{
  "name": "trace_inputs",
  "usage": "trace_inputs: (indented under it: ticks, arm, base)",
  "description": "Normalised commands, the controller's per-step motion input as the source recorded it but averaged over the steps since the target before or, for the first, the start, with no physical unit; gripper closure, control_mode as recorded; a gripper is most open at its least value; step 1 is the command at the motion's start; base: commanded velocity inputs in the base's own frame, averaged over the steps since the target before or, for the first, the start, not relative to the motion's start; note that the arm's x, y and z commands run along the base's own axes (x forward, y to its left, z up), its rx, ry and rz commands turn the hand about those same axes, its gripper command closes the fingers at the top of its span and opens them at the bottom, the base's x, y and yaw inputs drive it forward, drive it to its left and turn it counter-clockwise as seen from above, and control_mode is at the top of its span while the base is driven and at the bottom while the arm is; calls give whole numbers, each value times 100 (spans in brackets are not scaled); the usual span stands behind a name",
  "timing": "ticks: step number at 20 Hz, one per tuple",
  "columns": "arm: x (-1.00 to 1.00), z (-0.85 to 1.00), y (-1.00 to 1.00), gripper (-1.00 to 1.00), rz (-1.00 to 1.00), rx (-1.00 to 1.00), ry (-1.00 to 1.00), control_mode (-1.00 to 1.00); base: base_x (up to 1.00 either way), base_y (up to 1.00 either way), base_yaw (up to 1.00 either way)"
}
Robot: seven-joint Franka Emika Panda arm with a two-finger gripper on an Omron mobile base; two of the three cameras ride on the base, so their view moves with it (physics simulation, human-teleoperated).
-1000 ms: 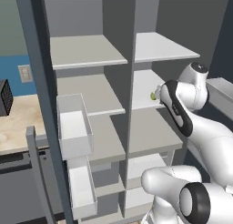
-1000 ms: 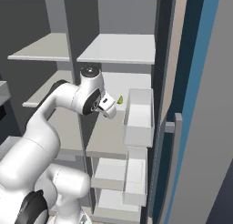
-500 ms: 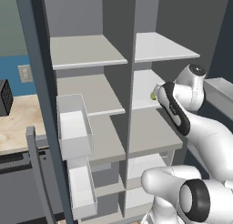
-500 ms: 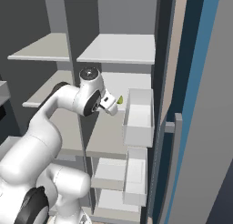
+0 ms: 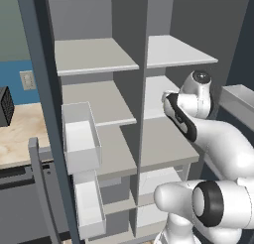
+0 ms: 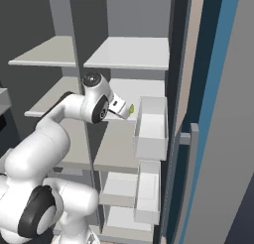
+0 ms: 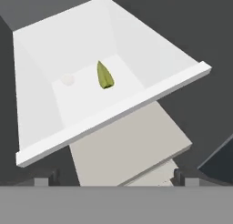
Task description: Take the lemon wedge from the fridge and place it on the plate with fish on the dining counter.
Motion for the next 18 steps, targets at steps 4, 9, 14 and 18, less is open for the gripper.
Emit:
trace_inputs:
  ticks: [4,9,14,18]
  arm:
    - [3,1,-22,-100,8,-9,0,-100]
    - [12,0,0,-100,2,-5,6,-100]
    - [42,0,-9,-100,1,1,16,-100]
    - [15,0,0,-100,0,0,10,-100]
  base:
    - [0,0,0]
    - [0,0,0]
    - [0,0,0]
    - [0,0,0]
